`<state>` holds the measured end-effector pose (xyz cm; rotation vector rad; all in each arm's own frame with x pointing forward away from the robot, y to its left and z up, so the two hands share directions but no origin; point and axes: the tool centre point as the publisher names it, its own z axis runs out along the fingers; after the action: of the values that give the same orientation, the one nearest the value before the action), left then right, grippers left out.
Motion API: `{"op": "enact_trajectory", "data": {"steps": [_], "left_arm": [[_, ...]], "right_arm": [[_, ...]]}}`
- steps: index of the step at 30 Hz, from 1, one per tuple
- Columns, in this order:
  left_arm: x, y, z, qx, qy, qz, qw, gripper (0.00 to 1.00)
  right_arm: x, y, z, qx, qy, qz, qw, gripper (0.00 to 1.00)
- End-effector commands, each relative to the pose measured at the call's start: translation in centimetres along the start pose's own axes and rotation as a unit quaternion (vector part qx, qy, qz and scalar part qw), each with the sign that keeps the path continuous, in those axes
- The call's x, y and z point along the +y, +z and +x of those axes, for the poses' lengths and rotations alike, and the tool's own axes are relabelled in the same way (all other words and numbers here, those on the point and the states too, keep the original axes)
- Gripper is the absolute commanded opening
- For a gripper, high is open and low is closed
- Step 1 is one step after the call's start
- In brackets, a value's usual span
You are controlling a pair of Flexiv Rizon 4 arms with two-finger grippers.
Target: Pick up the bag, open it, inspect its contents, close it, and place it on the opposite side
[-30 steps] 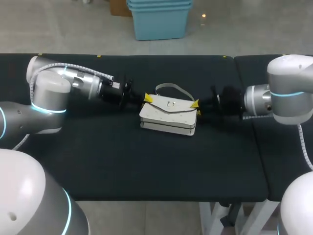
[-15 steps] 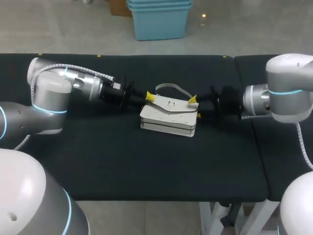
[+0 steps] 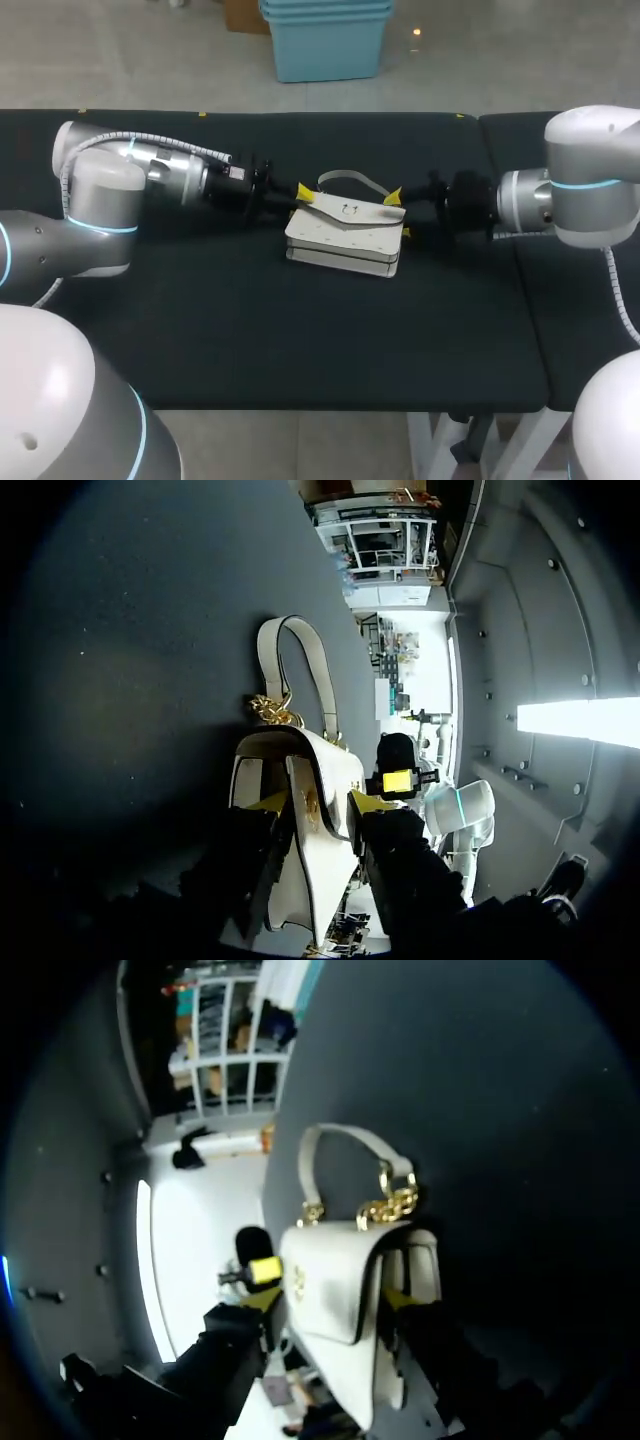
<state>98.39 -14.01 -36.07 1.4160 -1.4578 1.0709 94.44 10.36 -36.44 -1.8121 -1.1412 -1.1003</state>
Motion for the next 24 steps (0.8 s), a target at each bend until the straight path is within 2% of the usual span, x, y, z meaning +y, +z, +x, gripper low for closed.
{"op": "enact_trajectory", "data": {"steps": [1,2,3,9,10,11,12,13,14,20,24], "left_arm": [[0.32,0.04,0.66,-0.004,0.000,0.005,1.000,0.20],[0.28,0.01,0.70,-0.003,-0.001,0.006,1.000,0.02],[0.27,0.00,0.72,-0.003,-0.002,0.007,1.000,0.00],[0.36,0.02,0.83,-0.010,0.000,0.005,1.000,0.00],[0.42,0.04,0.82,-0.013,0.000,0.004,1.000,0.00],[0.49,0.07,0.77,-0.016,0.000,0.004,1.000,0.27],[0.53,0.09,0.71,-0.017,-0.001,0.005,1.000,0.60],[0.56,0.08,0.63,-0.017,-0.003,0.005,1.000,0.85],[0.58,0.04,0.53,-0.016,-0.006,0.005,1.000,1.00],[0.73,-0.11,0.35,-0.005,-0.028,0.004,1.000,1.00],[0.70,0.24,0.08,-0.019,-0.067,0.002,0.998,1.00]], "right_arm": [[-0.11,0.16,0.43,-0.002,-0.004,0.000,1.000,0.00],[-0.12,0.17,0.44,-0.003,-0.004,0.000,1.000,0.00],[-0.13,0.18,0.45,-0.003,-0.005,0.000,1.000,0.00],[-0.05,0.20,0.15,-0.006,-0.004,0.001,1.000,0.00],[-0.06,0.20,0.06,-0.008,-0.001,0.006,1.000,0.13],[-0.06,0.23,-0.03,-0.008,0.000,0.007,1.000,0.43],[-0.05,0.25,-0.12,-0.009,0.000,0.007,1.000,0.82],[-0.05,0.23,-0.18,-0.009,0.001,0.007,1.000,1.00],[-0.04,0.21,-0.22,-0.008,0.002,0.007,1.000,1.00],[-0.07,0.16,-0.23,-0.007,0.005,0.006,1.000,1.00],[-0.10,0.35,-0.40,-0.006,0.008,0.007,1.000,1.00]]}}
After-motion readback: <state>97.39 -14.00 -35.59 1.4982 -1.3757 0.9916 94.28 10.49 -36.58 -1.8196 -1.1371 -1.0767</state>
